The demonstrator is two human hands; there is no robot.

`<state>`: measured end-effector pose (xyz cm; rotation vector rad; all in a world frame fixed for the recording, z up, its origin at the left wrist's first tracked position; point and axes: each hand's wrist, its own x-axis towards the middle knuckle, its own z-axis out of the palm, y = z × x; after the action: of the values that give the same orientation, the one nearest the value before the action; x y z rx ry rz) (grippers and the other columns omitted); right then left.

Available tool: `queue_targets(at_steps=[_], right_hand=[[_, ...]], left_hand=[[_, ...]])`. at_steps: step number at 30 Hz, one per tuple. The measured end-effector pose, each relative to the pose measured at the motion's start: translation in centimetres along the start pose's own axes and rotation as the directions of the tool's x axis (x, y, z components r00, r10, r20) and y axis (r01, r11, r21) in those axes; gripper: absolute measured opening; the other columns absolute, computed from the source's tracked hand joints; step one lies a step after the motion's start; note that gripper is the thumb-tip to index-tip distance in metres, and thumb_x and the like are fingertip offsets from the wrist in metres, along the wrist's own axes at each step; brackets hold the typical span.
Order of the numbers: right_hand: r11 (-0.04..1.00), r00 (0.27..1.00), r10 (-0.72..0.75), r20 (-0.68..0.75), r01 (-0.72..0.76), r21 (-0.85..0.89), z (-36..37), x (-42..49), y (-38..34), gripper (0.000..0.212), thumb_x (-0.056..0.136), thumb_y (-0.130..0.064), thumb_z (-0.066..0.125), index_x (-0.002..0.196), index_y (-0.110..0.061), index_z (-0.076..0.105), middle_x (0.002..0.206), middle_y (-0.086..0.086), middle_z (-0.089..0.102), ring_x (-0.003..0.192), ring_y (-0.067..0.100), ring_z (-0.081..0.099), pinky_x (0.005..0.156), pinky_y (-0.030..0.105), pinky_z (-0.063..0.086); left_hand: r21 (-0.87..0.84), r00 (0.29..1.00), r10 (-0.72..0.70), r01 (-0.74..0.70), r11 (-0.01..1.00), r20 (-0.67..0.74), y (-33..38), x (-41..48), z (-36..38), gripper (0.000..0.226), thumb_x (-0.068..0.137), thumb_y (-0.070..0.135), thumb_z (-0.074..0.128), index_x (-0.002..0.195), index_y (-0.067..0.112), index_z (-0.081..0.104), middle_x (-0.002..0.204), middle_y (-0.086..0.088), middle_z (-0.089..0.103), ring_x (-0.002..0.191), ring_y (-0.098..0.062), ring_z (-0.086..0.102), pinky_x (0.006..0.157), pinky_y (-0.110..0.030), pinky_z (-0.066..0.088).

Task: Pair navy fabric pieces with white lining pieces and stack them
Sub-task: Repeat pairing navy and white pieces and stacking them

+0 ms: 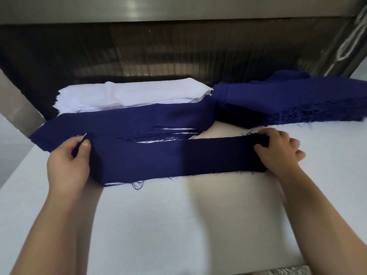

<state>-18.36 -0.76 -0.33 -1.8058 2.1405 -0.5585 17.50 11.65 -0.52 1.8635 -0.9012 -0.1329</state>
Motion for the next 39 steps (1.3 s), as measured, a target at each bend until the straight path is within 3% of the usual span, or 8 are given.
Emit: queue_targets(at_steps=[6, 13, 15, 20, 25, 29, 35, 39], right_hand=[[0.999, 1.0, 0.022, 0.011, -0.021, -0.043, 0.1, 0.2, 0.3, 0.047, 0.087, -0.029, 0.051, 0.133, -0.029, 0.042, 0.135, 0.005, 0.043, 0.124, 0.03, 0.029, 0.096, 0.042, 0.022], [0.999, 1.0, -0.014, -0.005, 0.014, 0.042, -0.1, 0.1, 0.2, 0.044, 0.087, -0.023, 0.056, 0.129, -0.03, 0.045, 0.126, 0.002, 0.054, 0.118, 0.029, 0.04, 0.094, 0.04, 0.022], [0.995, 0.999, -0.041, -0.034, 0.044, 0.085, -0.2, 0.1, 0.3, 0.044, 0.086, -0.017, 0.058, 0.126, -0.028, 0.047, 0.119, 0.001, 0.057, 0.108, 0.026, 0.048, 0.09, 0.036, 0.02], [0.961, 0.987, -0.109, -0.114, 0.134, 0.243, -0.3, 0.0, 0.5, 0.048, 0.081, 0.002, 0.058, 0.122, -0.022, 0.051, 0.097, -0.003, 0.051, 0.084, 0.016, 0.044, 0.089, 0.034, 0.031], [0.914, 0.967, -0.085, -0.239, 0.171, 0.367, -0.6, -0.1, 0.3, 0.057, 0.078, 0.01, 0.058, 0.124, -0.022, 0.052, 0.121, 0.005, 0.042, 0.095, 0.007, 0.039, 0.081, 0.021, 0.033], [0.905, 0.966, -0.058, -0.251, 0.157, 0.396, -0.6, -0.1, 0.3, 0.06, 0.078, 0.011, 0.059, 0.126, -0.025, 0.051, 0.124, 0.002, 0.036, 0.099, 0.006, 0.037, 0.084, 0.021, 0.034], [0.909, 0.969, -0.058, -0.238, 0.15, 0.388, -0.3, 0.1, 0.5, 0.056, 0.078, 0.007, 0.055, 0.122, -0.026, 0.052, 0.117, -0.002, 0.033, 0.073, 0.002, 0.041, 0.073, 0.023, 0.035], [0.921, 0.967, -0.107, -0.23, 0.183, 0.345, -0.1, 0.0, 0.6, 0.05, 0.079, 0.004, 0.054, 0.122, -0.022, 0.054, 0.127, 0.003, 0.038, 0.081, 0.003, 0.038, 0.076, 0.02, 0.031]], left_hand=[[-0.151, 0.998, -0.059, 0.061, 0.987, 0.017, 0.0, -0.1, 0.1, 0.025, 0.099, 0.026, 0.047, 0.089, 0.008, 0.063, 0.09, -0.001, 0.062, 0.085, -0.018, 0.053, 0.083, -0.037, 0.043], [-0.294, 0.984, -0.17, 0.178, 0.939, 0.052, -0.1, -0.1, -0.2, 0.021, 0.093, 0.023, 0.055, 0.081, 0.03, 0.071, 0.099, 0.004, 0.07, 0.103, -0.019, 0.064, 0.101, -0.047, 0.046], [-0.344, 0.982, -0.181, 0.185, 0.92, 0.045, 0.3, -0.4, -0.2, 0.023, 0.095, 0.016, 0.054, 0.085, 0.026, 0.072, 0.098, 0.005, 0.071, 0.106, -0.019, 0.065, 0.099, -0.04, 0.05], [-0.533, 0.971, -0.224, 0.232, 0.814, 0.081, 1.9, -1.4, 0.2, 0.055, 0.098, 0.001, 0.046, 0.059, 0.027, 0.073, 0.063, 0.02, 0.067, 0.061, 0.006, 0.063, 0.061, -0.009, 0.052], [-0.589, 0.971, -0.226, 0.225, 0.776, 0.072, 2.1, -1.4, 0.3, 0.032, 0.1, 0.002, 0.043, 0.078, 0.016, 0.061, 0.078, 0.006, 0.062, 0.057, 0.006, 0.06, 0.061, -0.008, 0.05], [-0.582, 0.969, -0.239, 0.233, 0.78, 0.067, 2.1, -1.4, 0.2, 0.033, 0.1, 0.002, 0.042, 0.079, 0.018, 0.062, 0.064, 0.019, 0.066, 0.059, 0.007, 0.061, 0.06, -0.008, 0.05], [-0.55, 0.953, -0.292, 0.286, 0.785, 0.078, 1.7, -1.1, 0.3, 0.025, 0.097, 0.0, 0.047, 0.104, 0.013, 0.068, 0.091, 0.008, 0.069, 0.075, 0.001, 0.066, 0.065, -0.014, 0.053], [-0.452, 0.949, -0.313, 0.299, 0.841, 0.046, 0.9, -0.5, 0.1, 0.039, 0.092, 0.002, 0.057, 0.123, 0.026, 0.059, 0.105, 0.011, 0.055, 0.094, -0.008, 0.062, 0.078, -0.021, 0.053]])
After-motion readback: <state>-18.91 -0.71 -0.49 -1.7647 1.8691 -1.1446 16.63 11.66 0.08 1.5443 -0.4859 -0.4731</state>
